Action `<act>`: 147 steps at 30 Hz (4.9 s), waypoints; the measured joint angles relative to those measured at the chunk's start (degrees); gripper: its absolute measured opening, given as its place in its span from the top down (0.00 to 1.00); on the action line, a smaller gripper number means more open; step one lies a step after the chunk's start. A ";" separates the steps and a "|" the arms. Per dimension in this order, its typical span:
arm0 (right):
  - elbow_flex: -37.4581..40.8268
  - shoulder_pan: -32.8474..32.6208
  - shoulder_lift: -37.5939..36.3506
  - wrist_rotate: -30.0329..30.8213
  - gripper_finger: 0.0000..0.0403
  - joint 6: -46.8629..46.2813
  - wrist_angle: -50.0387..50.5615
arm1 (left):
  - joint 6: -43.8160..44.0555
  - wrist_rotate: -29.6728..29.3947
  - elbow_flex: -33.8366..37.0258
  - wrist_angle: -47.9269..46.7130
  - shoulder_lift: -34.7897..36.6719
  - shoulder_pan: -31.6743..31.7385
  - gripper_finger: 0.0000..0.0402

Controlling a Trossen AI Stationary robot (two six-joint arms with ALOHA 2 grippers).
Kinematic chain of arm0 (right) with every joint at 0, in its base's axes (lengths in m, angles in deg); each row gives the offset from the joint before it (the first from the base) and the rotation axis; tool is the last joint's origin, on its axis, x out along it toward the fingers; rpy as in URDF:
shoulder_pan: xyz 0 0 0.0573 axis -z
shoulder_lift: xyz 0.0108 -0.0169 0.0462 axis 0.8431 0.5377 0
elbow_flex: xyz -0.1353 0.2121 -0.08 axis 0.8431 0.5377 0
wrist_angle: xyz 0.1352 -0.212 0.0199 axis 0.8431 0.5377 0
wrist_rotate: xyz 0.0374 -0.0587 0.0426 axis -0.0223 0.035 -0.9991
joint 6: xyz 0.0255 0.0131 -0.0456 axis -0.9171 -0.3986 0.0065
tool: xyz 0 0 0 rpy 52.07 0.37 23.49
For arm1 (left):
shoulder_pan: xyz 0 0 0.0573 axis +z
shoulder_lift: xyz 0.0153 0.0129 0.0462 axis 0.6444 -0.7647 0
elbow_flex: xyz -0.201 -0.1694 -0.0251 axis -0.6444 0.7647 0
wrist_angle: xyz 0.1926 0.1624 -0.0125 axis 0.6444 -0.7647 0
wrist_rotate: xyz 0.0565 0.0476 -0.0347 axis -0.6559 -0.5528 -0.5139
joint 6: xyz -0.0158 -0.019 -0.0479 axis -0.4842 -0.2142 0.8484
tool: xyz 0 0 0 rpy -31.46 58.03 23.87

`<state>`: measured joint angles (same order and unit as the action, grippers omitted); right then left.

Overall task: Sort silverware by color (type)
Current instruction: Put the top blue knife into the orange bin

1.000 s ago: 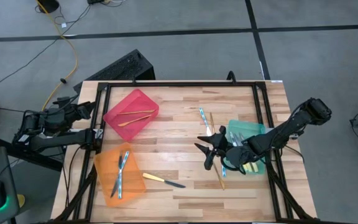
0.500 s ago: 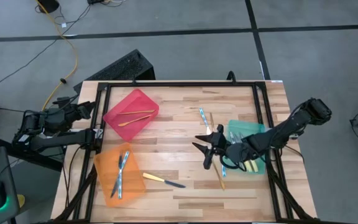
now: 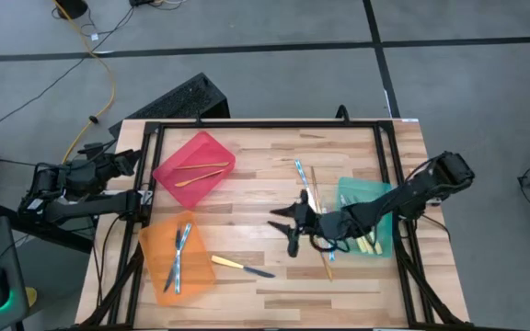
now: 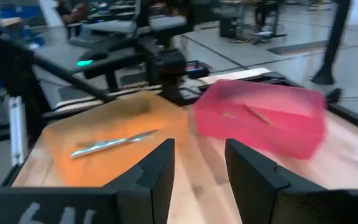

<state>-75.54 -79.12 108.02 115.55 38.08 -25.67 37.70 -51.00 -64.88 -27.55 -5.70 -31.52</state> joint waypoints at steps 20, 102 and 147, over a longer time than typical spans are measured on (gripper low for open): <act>-1.97 -0.04 4.57 -6.39 0.59 -0.33 0.70 | 1.03 0.66 0.00 0.02 0.00 0.02 0.39; -1.90 0.09 4.53 -7.55 0.59 -1.92 2.66 | 0.92 0.66 0.00 -0.05 0.00 0.01 0.39; -17.29 -1.06 4.51 -7.76 0.59 1.11 20.22 | 1.57 2.99 0.02 0.07 0.00 0.02 0.39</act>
<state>-92.83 -80.18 112.53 107.79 39.19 -5.45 39.28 -48.01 -64.86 -27.48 -5.70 -31.50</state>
